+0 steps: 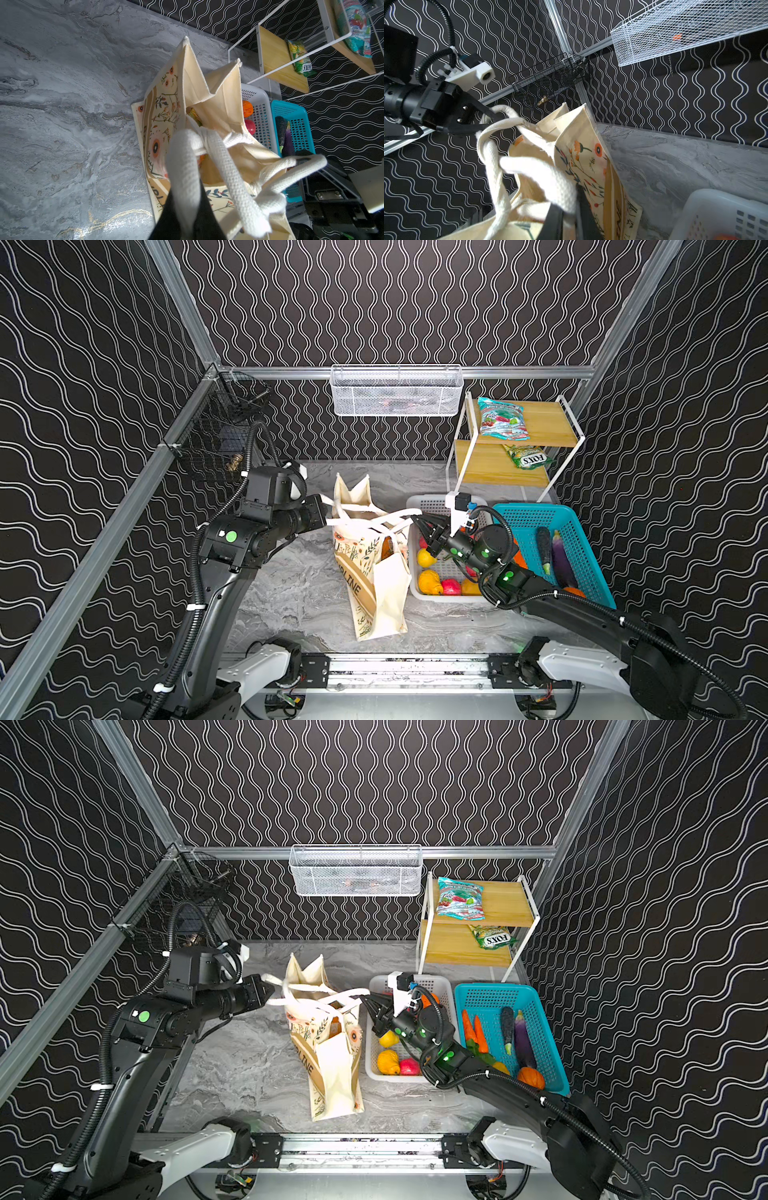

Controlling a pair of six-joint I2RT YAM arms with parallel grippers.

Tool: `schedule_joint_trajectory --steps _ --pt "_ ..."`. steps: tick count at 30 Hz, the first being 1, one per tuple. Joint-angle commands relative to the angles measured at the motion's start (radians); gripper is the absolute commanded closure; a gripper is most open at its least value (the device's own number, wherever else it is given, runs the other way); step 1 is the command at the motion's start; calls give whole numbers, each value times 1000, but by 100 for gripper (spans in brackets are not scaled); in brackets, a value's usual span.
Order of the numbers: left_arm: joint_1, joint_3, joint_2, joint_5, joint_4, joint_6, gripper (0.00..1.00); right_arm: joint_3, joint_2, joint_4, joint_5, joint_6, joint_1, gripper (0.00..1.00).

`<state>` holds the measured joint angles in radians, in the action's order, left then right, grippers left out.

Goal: Place the food into the grocery bag and tie it

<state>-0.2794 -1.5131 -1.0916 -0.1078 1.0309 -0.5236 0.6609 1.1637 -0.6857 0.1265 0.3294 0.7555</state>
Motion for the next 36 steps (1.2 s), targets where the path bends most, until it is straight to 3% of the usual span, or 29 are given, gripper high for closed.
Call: schedule_joint_trajectory --steps 1,15,24,36 --pt "11 -10 16 167 33 33 100 15 -1 2 -105 10 -30 94" --pt "24 8 16 241 71 24 100 -37 -67 63 -185 23 -93 93" --pt "38 -9 22 377 121 20 100 0 -59 121 -164 15 -167 93" --pt "38 -3 105 562 146 -1 100 146 61 138 -110 -21 -200 93"
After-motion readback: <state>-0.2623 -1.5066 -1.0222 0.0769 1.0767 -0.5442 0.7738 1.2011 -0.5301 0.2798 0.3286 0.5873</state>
